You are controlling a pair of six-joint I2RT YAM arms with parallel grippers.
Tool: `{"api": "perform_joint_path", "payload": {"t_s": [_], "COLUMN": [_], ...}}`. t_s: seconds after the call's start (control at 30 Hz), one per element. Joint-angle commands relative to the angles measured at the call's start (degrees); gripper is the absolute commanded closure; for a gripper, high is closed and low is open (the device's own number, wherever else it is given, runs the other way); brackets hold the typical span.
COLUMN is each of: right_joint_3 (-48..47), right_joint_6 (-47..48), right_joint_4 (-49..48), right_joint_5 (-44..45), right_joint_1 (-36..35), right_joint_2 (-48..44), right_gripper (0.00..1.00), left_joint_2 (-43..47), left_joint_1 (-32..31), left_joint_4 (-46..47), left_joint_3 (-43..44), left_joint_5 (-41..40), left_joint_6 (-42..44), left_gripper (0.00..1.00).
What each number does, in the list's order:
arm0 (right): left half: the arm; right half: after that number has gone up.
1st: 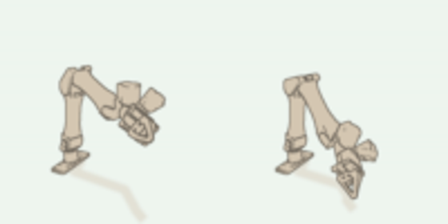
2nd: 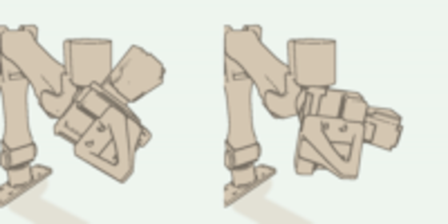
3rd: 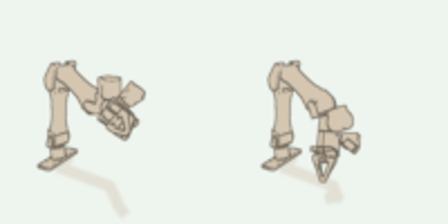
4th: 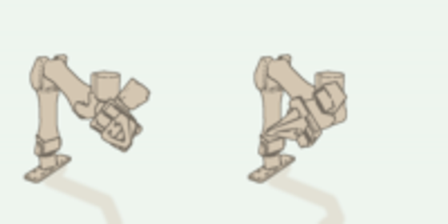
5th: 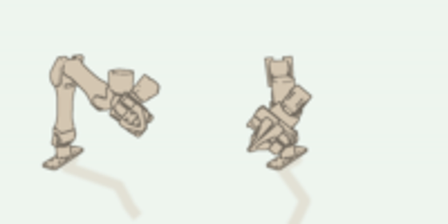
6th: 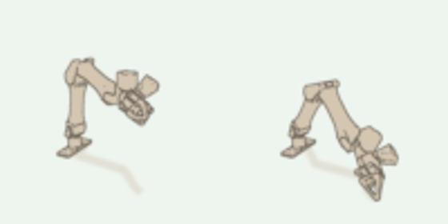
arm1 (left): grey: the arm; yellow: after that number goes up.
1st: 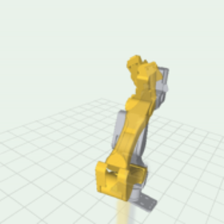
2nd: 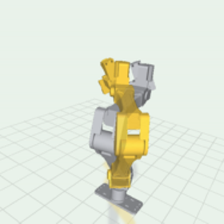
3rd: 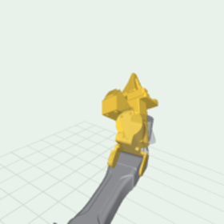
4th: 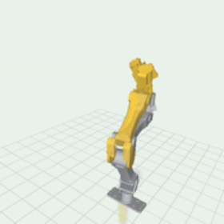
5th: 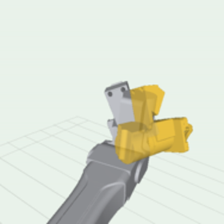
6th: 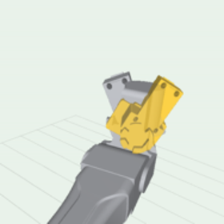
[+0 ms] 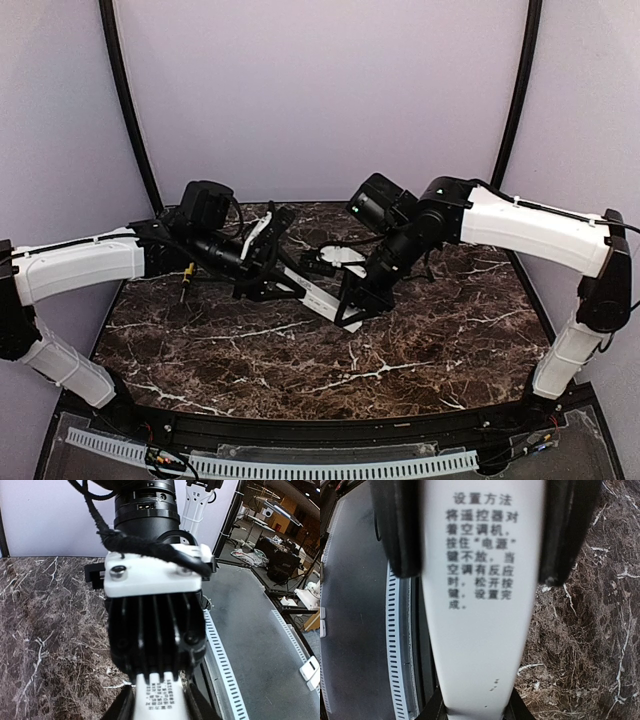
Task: Unload the batteries from the remote control
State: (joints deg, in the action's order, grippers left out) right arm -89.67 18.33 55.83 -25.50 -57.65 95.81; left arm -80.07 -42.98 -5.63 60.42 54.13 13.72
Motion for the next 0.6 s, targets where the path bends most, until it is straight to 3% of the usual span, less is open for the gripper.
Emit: {"api": "perform_joint_path", "payload": {"t_s": [0.0,0.07,0.2,0.4,0.57], "right_joint_3": [-1.64,-1.62,-1.07,-0.73,-0.86], "right_joint_6": [0.87,0.81,0.58,0.35,0.39], "right_joint_4": [0.36,0.48,0.5,0.5,0.39], "right_joint_5": [-0.4,-0.24,-0.33,-0.45,-0.81], "right_joint_1": [0.11,0.14,0.22,0.17,0.19], "right_joint_2": [0.25,0.05,-0.36,-0.32,-0.14], "right_gripper": [1.0,1.0,1.0,1.0,1.0], "left_joint_2": [-0.47,-0.3,-0.19,-1.07,-1.87], "left_joint_1": [-0.08,-0.07,-0.06,-0.04,-0.06], "left_joint_4": [-4.73,-5.68,-6.45,-7.22,-7.65], "left_joint_3": [1.24,1.28,1.4,2.47,3.28], "left_joint_5": [-1.63,-2.13,-1.85,-1.36,-0.81], "left_joint_6": [2.51,3.01,3.65,3.95,4.0], "left_gripper": [0.53,0.43,0.42,0.54,0.81]}}
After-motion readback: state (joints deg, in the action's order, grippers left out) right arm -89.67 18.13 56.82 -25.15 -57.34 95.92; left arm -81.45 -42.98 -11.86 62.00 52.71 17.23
